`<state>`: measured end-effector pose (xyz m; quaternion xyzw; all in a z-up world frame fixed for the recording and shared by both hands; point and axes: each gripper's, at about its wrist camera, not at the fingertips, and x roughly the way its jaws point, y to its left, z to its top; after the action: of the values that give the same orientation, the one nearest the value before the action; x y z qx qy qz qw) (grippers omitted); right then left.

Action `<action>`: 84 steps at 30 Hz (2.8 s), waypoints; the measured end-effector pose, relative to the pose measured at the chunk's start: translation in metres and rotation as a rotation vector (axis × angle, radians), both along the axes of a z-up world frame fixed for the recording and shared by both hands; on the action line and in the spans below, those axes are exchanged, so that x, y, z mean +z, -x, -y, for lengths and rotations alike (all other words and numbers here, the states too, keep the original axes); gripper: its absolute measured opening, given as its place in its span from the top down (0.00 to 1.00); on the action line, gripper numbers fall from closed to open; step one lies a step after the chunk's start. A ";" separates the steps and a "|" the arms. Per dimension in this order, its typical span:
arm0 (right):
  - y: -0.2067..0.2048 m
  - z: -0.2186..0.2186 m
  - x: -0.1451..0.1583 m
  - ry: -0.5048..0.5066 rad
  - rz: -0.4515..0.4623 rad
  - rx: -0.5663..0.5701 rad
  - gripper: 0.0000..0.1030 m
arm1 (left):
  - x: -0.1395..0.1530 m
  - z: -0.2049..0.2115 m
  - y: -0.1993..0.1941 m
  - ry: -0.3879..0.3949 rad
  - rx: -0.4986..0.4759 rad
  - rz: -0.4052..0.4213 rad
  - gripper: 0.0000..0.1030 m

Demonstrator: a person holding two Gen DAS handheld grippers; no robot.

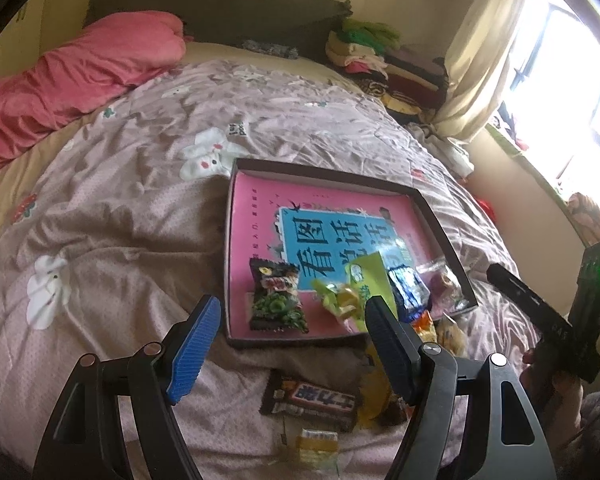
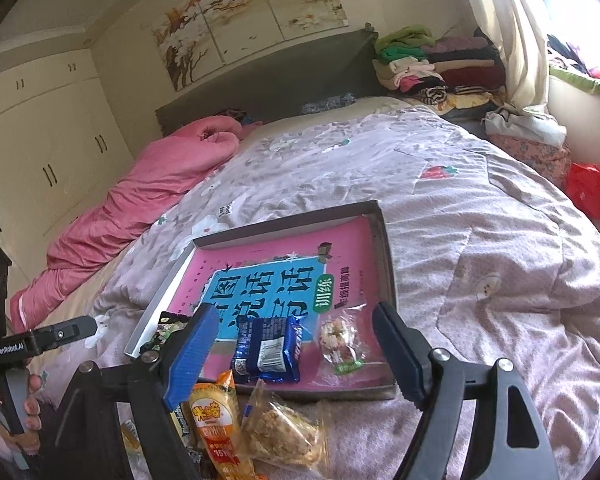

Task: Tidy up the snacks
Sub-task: 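Withdraw both open tools from the tray back toward the snack pile, then close the left tool on the long gold bag while the right tool grasps the clear crumb-snack bag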

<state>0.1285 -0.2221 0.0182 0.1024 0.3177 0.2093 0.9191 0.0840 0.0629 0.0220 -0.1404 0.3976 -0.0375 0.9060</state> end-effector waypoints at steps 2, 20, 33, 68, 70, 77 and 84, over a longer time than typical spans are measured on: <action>0.001 0.003 -0.001 -0.005 -0.006 -0.006 0.23 | 0.000 0.004 0.002 0.000 -0.011 -0.001 0.26; 0.027 0.003 -0.002 0.021 -0.018 -0.006 0.20 | -0.005 0.033 0.010 -0.017 -0.089 -0.020 0.26; 0.040 0.004 -0.008 0.032 -0.052 -0.009 0.20 | -0.015 0.050 0.014 -0.038 -0.143 -0.045 0.26; 0.020 -0.005 -0.067 -0.058 -0.335 -0.033 0.20 | -0.050 0.075 0.004 -0.072 -0.207 -0.125 0.26; 0.018 -0.010 -0.069 -0.047 -0.334 -0.030 0.20 | -0.052 0.077 0.001 -0.091 -0.201 -0.126 0.26; 0.015 -0.014 -0.074 -0.029 -0.342 -0.035 0.29 | -0.059 0.079 -0.006 -0.091 -0.201 -0.136 0.26; 0.015 -0.015 -0.074 0.009 -0.342 -0.030 0.39 | -0.064 0.081 -0.013 -0.070 -0.203 -0.140 0.26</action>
<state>0.1134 -0.2072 -0.0563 0.1370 0.4688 0.1738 0.8551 0.0965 -0.0182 -0.0424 -0.0700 0.4731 -0.1050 0.8719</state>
